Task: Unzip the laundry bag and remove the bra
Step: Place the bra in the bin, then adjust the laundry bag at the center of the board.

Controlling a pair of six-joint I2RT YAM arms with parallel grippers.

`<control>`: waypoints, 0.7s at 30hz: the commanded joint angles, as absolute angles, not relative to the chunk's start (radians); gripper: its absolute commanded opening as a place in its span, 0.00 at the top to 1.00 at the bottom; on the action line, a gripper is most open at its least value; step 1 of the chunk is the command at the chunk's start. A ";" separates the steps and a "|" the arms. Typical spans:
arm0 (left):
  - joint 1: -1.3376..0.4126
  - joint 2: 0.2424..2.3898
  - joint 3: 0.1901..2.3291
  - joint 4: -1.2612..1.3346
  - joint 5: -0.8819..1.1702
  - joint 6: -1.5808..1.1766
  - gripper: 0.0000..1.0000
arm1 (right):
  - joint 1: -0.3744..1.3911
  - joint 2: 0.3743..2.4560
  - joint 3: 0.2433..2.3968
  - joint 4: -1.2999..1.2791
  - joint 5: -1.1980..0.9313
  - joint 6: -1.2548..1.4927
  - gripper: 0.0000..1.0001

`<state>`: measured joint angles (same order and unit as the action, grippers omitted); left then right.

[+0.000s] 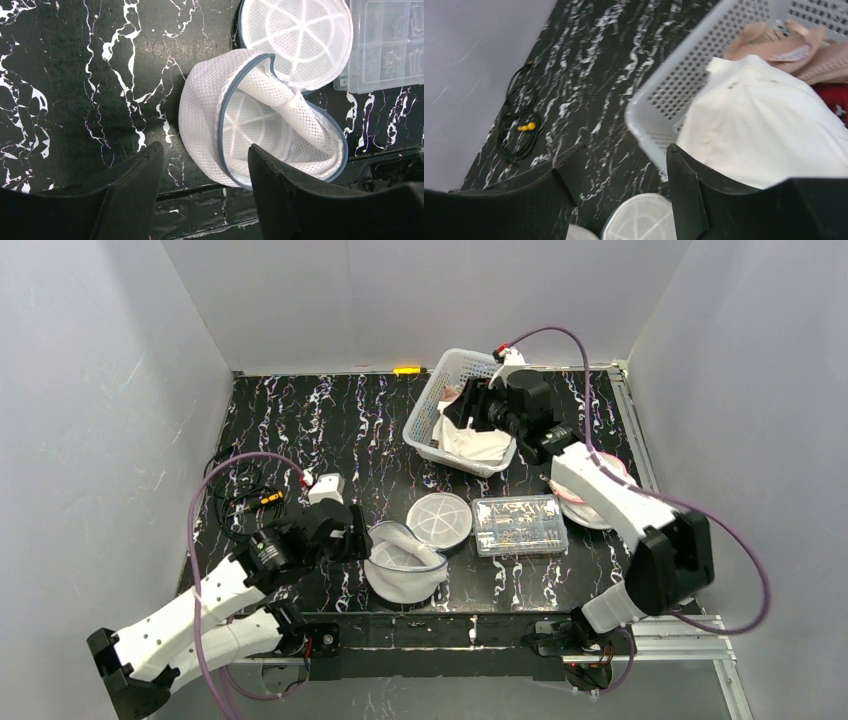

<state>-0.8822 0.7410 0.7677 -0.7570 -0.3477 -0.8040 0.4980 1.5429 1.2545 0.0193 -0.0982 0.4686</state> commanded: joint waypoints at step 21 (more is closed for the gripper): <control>-0.884 0.892 0.614 -0.668 -0.253 -0.850 0.91 | 0.935 1.071 0.697 -0.178 0.147 0.644 0.28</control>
